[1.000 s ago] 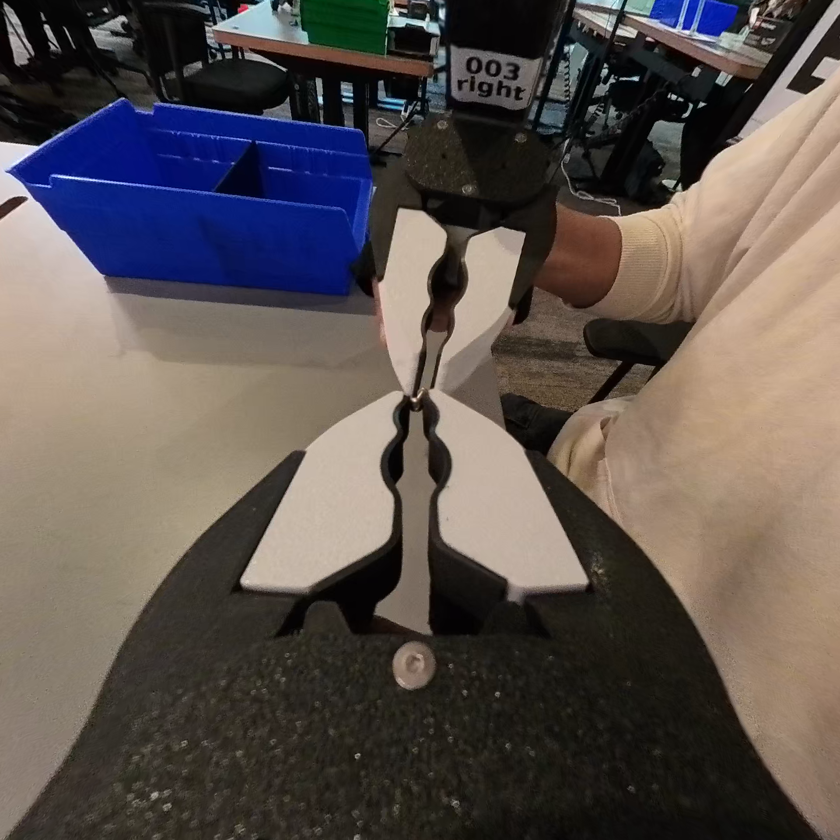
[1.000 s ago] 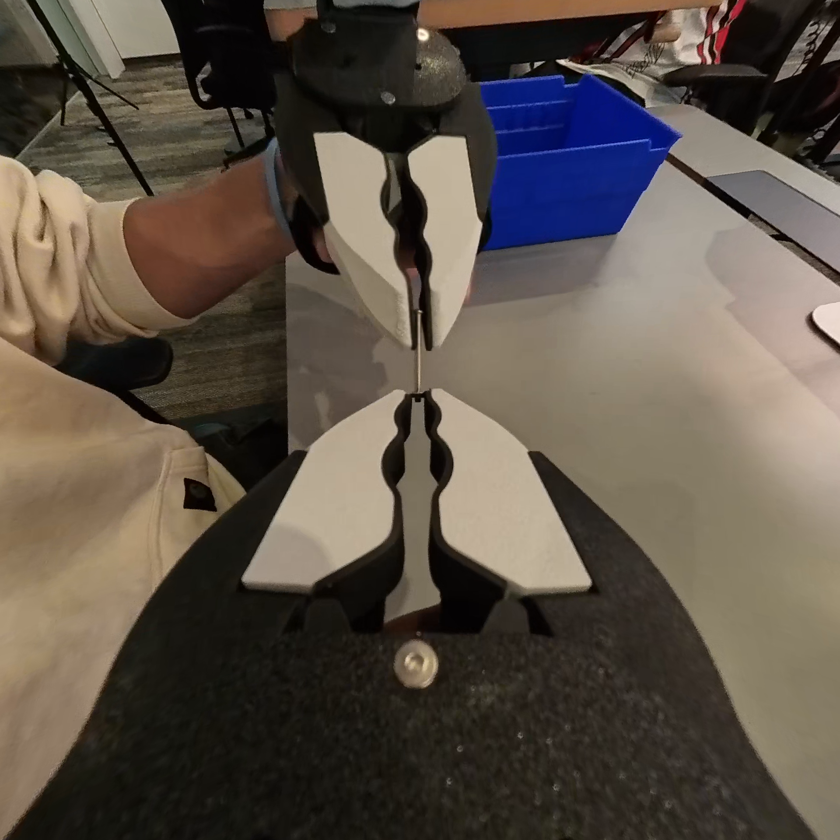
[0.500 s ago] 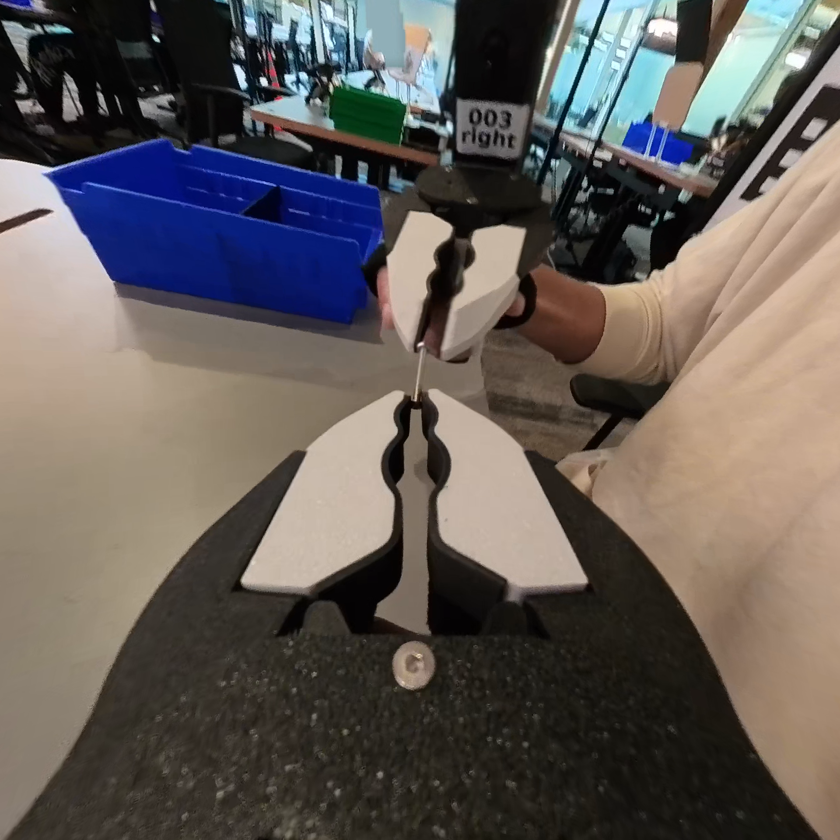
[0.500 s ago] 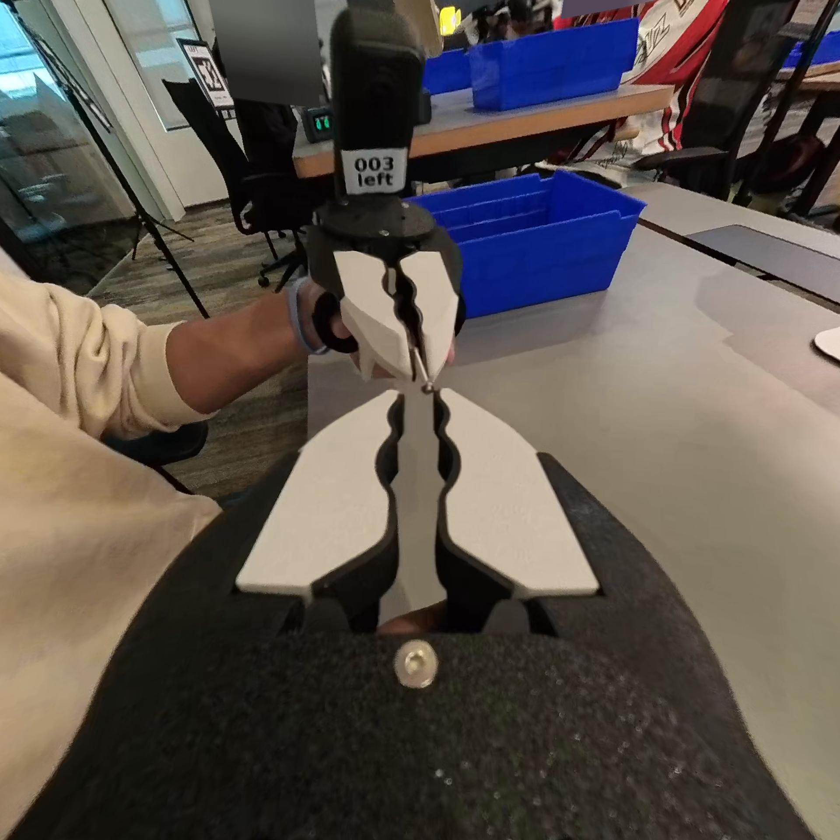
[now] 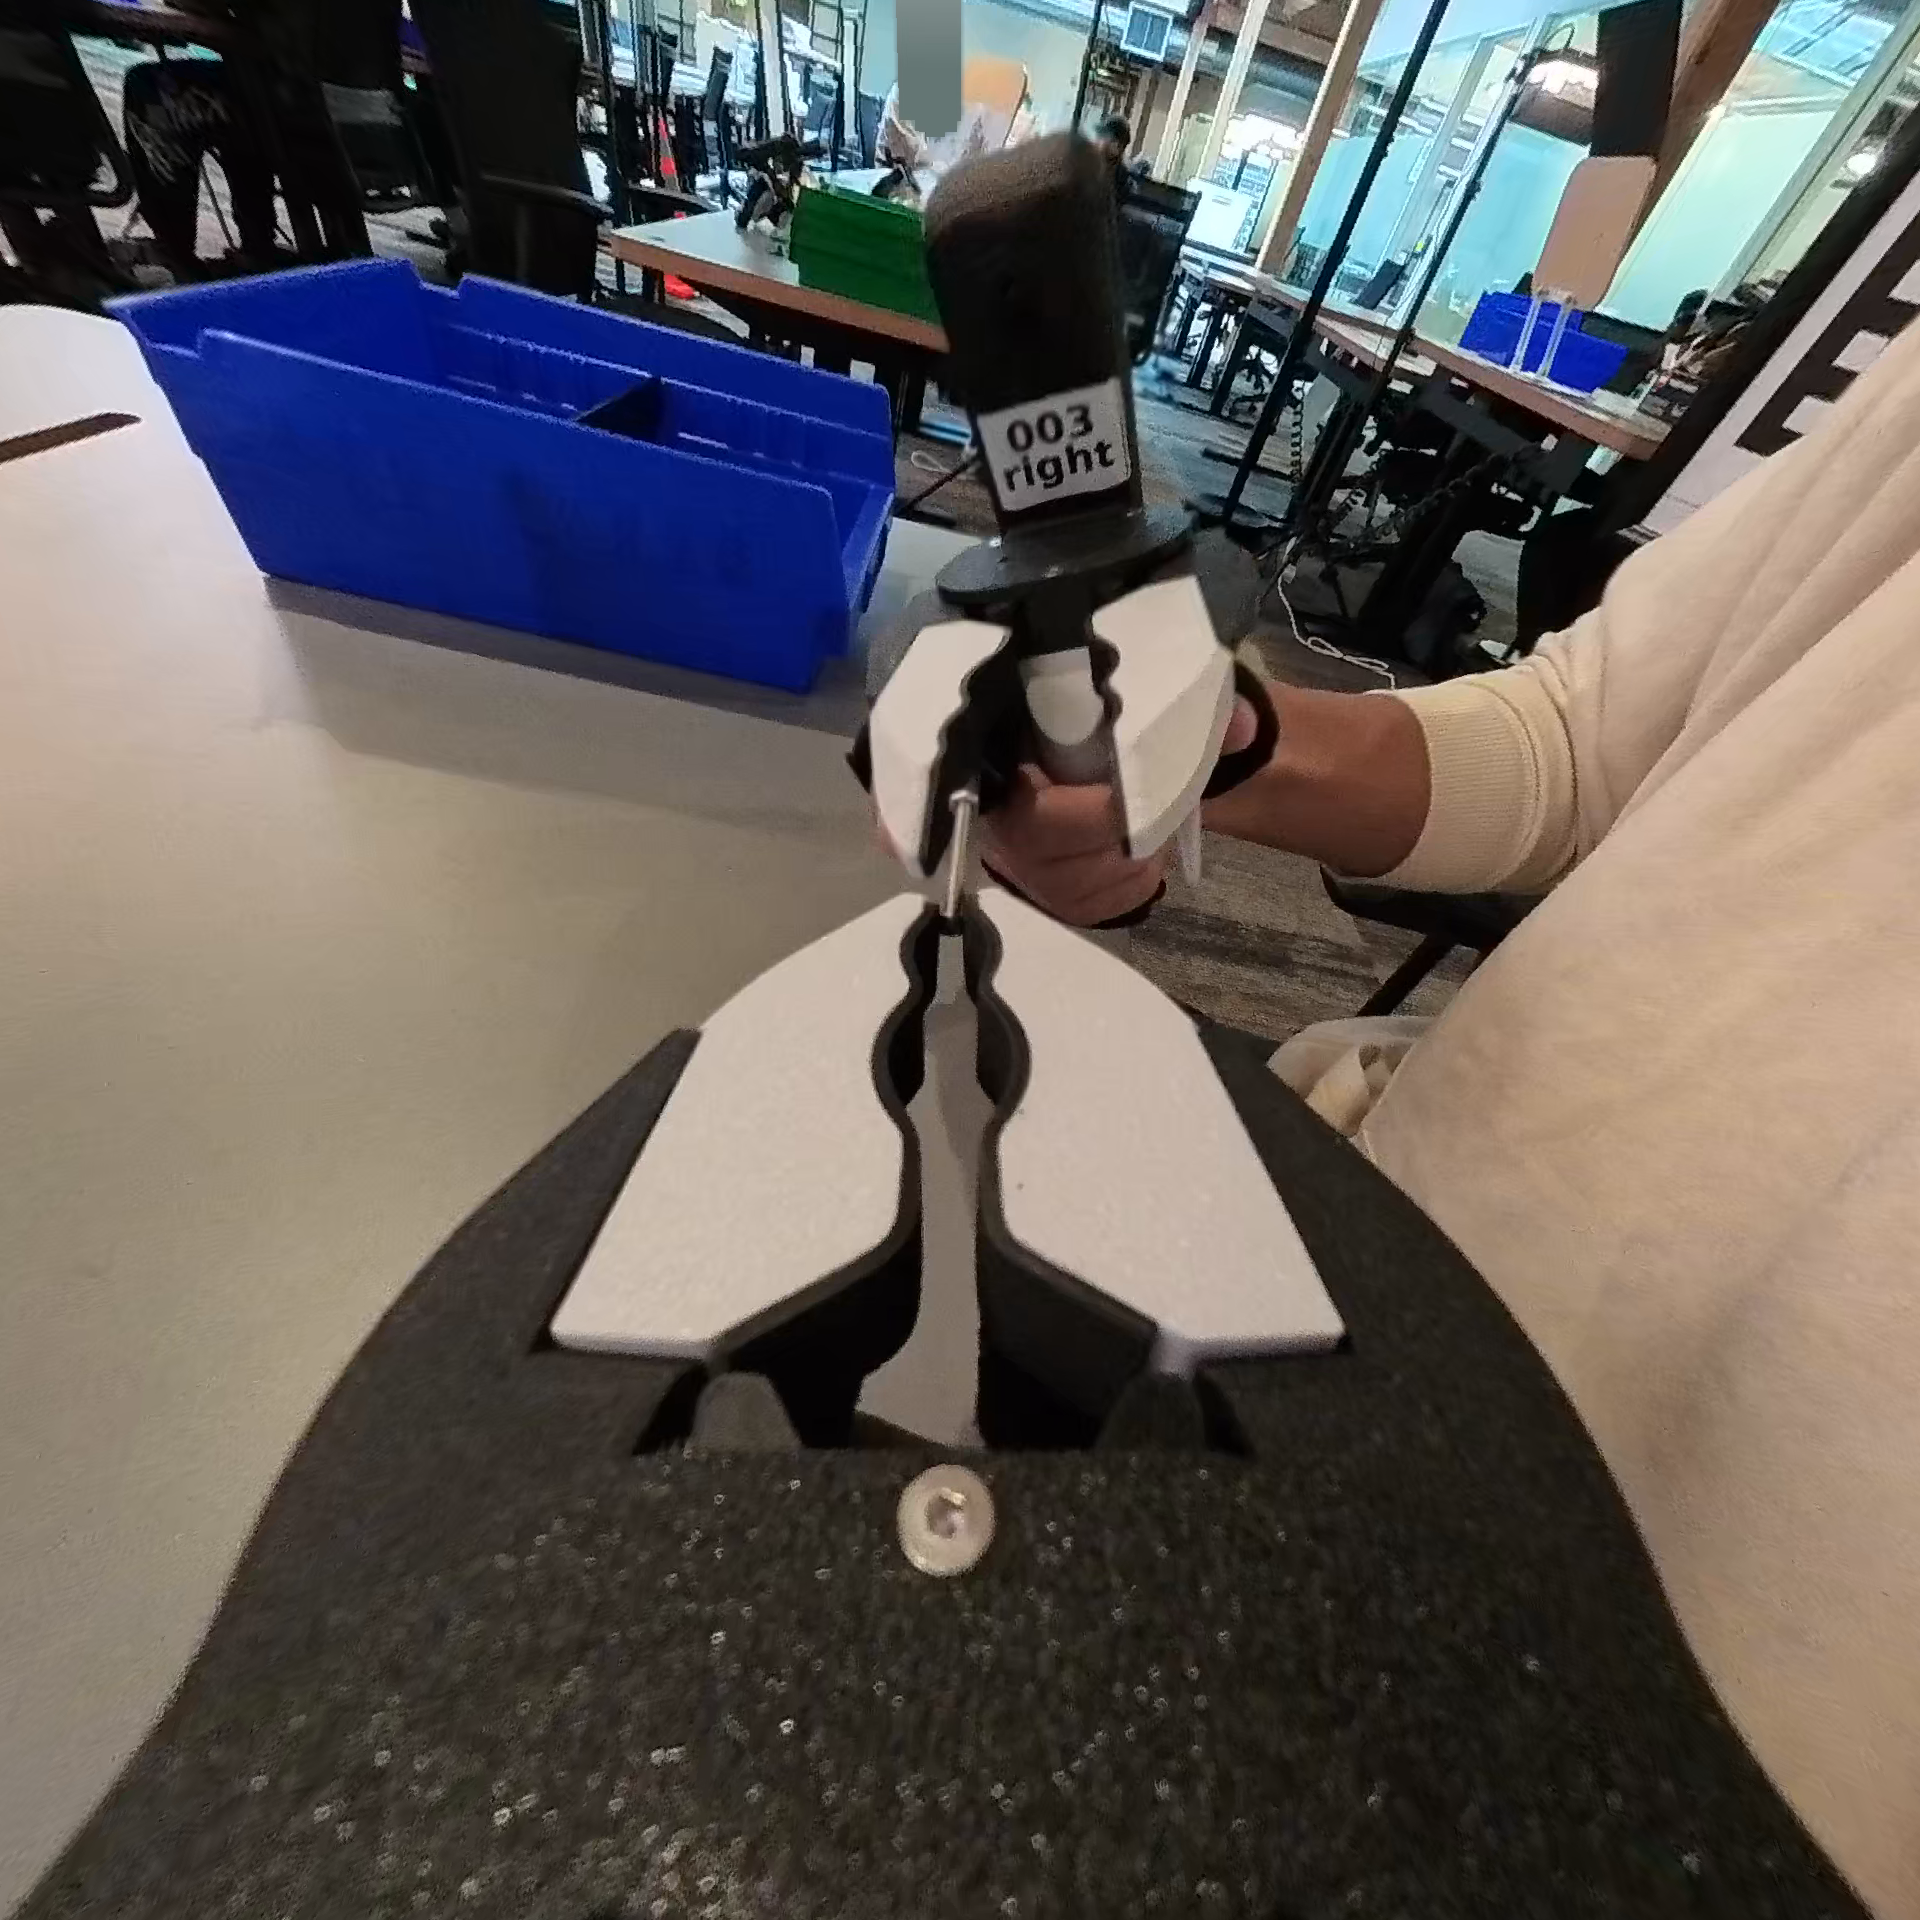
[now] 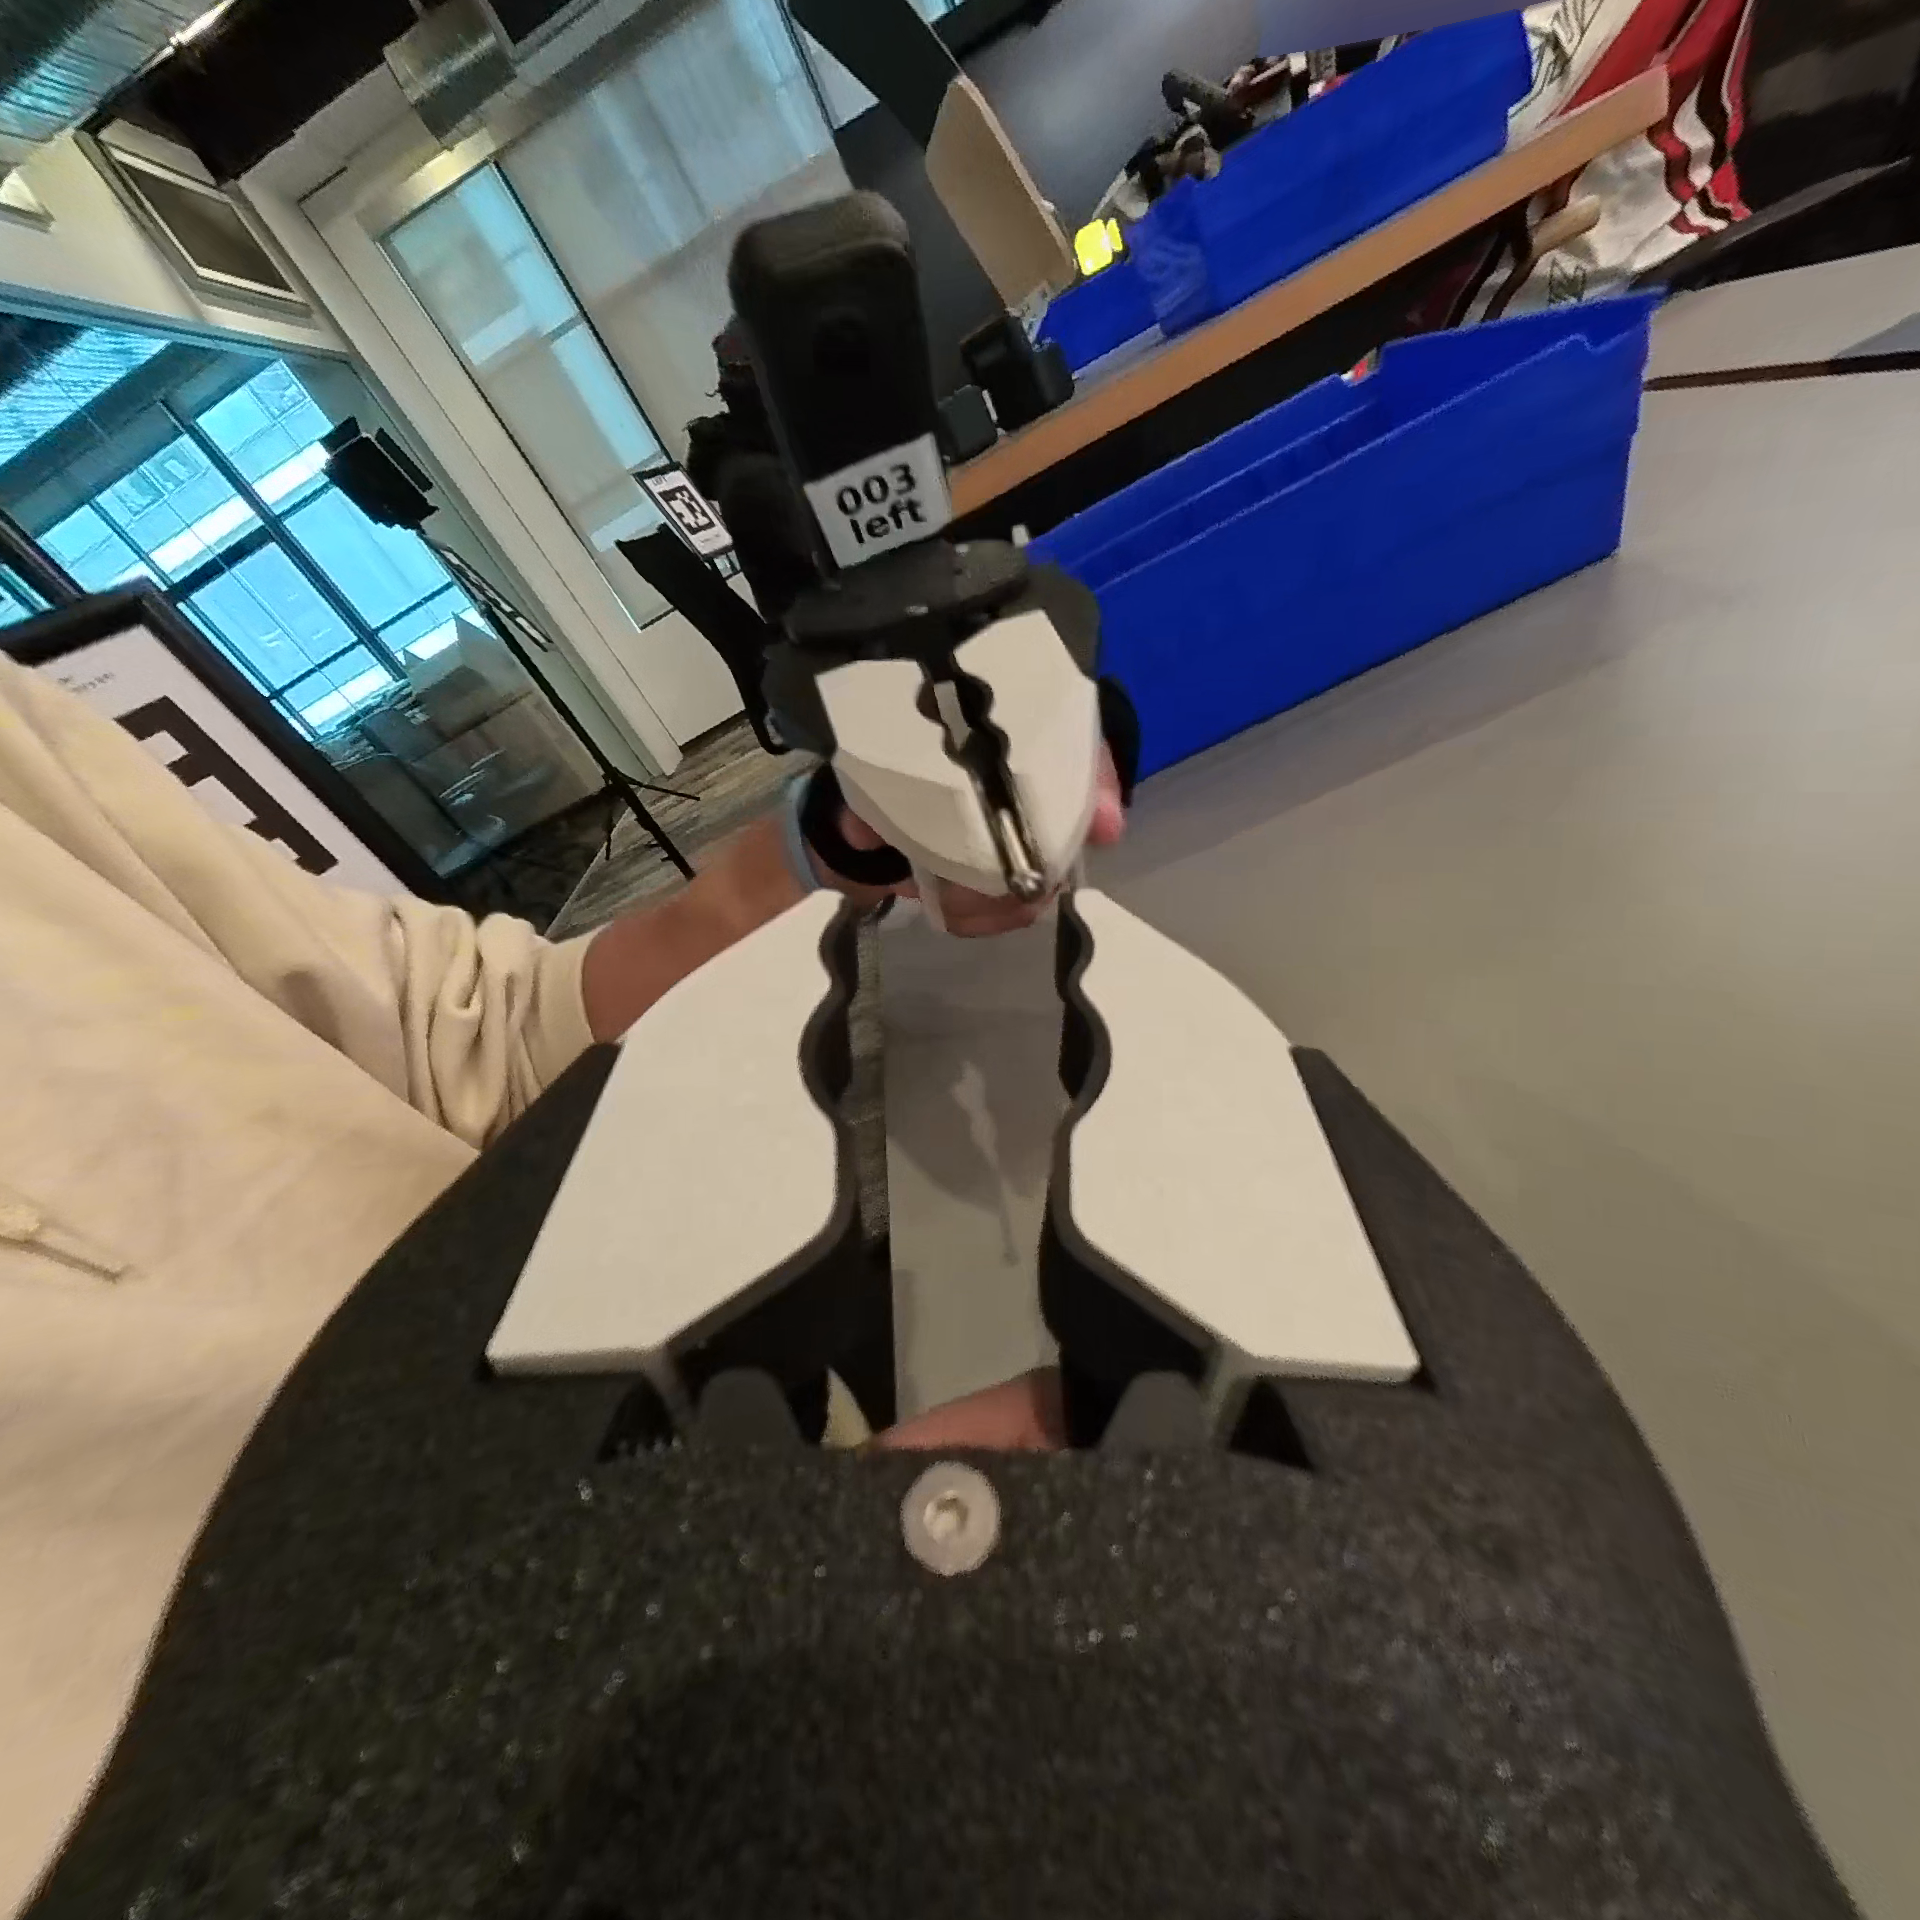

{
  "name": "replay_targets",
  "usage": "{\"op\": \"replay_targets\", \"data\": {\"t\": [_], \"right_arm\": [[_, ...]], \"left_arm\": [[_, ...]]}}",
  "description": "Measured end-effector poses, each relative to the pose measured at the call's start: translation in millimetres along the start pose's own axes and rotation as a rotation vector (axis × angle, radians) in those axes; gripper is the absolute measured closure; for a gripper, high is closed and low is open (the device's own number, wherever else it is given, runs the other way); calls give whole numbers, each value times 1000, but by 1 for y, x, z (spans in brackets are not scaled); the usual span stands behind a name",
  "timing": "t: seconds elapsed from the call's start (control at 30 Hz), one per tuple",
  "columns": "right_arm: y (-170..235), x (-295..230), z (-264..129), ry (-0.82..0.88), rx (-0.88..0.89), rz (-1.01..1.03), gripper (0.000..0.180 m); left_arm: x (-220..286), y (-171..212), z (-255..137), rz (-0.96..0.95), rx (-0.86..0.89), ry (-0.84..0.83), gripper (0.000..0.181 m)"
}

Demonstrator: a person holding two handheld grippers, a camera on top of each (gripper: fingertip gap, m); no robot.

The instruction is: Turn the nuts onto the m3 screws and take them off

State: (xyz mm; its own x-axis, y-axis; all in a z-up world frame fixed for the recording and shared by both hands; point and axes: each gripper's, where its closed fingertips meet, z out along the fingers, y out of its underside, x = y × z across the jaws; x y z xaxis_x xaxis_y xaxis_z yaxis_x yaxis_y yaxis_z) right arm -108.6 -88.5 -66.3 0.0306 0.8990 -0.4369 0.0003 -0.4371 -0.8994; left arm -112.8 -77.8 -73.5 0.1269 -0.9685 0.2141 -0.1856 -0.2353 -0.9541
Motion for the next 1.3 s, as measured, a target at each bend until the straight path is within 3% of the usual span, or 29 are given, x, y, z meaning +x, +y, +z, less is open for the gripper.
{"op": "replay_targets", "data": {"t": [0.2, 0.4, 0.63, 0.8, 1.0, 1.3], "right_arm": [[-20, 3, -7, 24, 45, -47, 146], [1, 5, -2, 22, -59, -57, 145], [-16, -2, 1, 4, -1, -81, 147], [3, 4, 4, 13, -59, -63, 146], [-16, -4, 2, 6, 5, -93, 146], [0, -1, 9, 7, -38, -76, 145]], "left_arm": [[-2, 4, -1, -7, -8, 2, 177], [0, 1, -4, -4, 7, 6, 177], [-2, 7, -2, -7, -18, -6, 177], [1, 0, -5, -5, 12, 4, 177], [-2, 6, -5, -15, -2, -4, 177], [0, 3, -6, -4, 2, -6, 177]]}}
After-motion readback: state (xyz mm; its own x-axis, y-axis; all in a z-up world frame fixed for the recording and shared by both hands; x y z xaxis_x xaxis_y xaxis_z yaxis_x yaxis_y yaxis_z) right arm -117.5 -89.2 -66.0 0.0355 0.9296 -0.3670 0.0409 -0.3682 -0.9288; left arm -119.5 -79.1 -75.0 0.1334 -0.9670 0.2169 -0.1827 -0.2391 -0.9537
